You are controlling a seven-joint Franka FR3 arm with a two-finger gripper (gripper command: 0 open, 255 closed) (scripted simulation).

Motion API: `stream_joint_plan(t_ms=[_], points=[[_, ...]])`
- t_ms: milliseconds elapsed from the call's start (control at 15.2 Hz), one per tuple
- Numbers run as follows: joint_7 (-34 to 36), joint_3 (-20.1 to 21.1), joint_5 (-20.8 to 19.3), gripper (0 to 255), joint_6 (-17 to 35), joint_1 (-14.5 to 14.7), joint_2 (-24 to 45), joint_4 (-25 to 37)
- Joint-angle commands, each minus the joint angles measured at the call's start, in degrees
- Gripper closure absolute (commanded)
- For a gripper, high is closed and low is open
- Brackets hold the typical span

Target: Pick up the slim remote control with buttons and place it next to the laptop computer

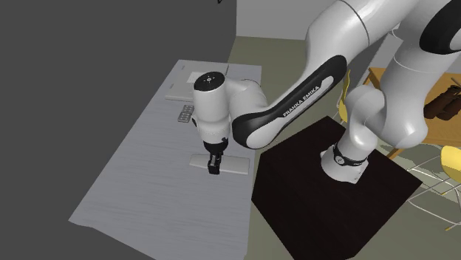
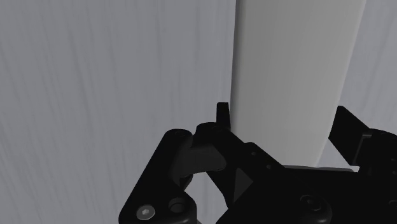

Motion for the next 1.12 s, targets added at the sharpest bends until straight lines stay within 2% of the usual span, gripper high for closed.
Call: stream_joint_plan(t_ms=[0,990,1056], points=[[0.2,0.0,-0.1,255,-1.5,0.0,-0.7,0.9],[0.8,0.0,-1.1,255,-12.5,0.2,-5.8,6.8],[-0.3,-0.6,-1.3,255,-12.3,-0.4,-6.7,5.7]])
